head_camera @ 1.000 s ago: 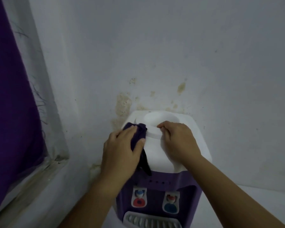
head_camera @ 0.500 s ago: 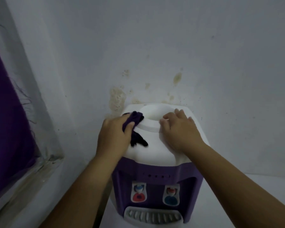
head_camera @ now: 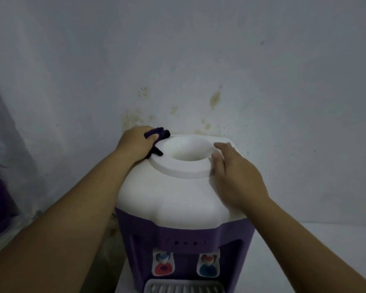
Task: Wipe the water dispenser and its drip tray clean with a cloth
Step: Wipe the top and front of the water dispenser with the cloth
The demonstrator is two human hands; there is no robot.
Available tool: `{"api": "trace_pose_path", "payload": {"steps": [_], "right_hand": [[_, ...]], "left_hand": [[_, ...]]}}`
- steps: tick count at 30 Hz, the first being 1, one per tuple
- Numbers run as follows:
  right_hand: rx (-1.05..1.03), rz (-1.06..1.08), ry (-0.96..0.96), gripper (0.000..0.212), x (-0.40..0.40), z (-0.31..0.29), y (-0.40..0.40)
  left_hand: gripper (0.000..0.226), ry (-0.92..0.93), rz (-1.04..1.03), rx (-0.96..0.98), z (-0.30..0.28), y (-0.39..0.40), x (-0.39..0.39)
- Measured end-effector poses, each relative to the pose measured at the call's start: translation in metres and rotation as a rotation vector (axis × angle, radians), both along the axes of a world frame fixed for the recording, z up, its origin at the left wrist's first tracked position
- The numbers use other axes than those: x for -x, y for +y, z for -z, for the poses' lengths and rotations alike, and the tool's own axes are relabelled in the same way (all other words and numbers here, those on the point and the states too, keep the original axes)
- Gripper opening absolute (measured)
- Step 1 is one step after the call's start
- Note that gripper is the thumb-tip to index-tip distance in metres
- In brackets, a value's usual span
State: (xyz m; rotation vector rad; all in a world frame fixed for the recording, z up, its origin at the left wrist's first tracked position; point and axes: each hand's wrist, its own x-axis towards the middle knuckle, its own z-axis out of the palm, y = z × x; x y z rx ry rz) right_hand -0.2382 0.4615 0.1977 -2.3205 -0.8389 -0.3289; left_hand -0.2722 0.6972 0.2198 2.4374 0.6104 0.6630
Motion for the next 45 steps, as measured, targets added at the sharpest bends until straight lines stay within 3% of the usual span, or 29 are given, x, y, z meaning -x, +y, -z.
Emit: {"api": "trace_pose_path", "payload": {"steps": [9,15,21,26,29,33,38,42,45], "right_hand": [[-0.038,0.074,-0.026,0.038,-0.009,0.007,-0.001],[-0.043,0.089,-0.013,0.036,-0.01,0.006,0.0],[-0.134,0.114,-0.002,0.033,-0.007,0.005,-0.001],[-0.536,0.139,0.333,0.027,-0.018,-0.004,-0.011],[-0.478,0.076,0.441,0.025,-0.024,-0.009,-0.022],[-0.349,0.0,0.303,0.032,-0.023,-0.001,-0.029],[-0.382,-0.009,0.247,0.037,-0.021,0.009,-0.029],[-0.426,-0.002,0.212,0.036,-0.024,0.014,-0.03],[-0.444,0.007,0.217,0.034,-0.027,0.016,-0.028]], "left_hand": [[0.028,0.062,0.251,-0.195,-0.016,-0.026,-0.033],[0.022,0.08,0.131,-0.201,-0.015,-0.025,-0.01],[0.025,-0.131,0.035,-0.182,0.006,-0.049,0.059],[0.033,-0.17,0.164,-0.242,0.019,-0.096,0.08],[0.035,-0.162,0.282,-0.266,0.02,-0.127,0.065],[0.029,-0.138,0.266,-0.276,0.013,-0.142,0.031],[0.021,-0.052,0.184,-0.285,0.001,-0.126,-0.01],[0.024,-0.03,0.315,-0.277,0.0,-0.116,-0.022],[0.022,-0.011,0.297,-0.225,-0.004,-0.107,-0.045]]}}
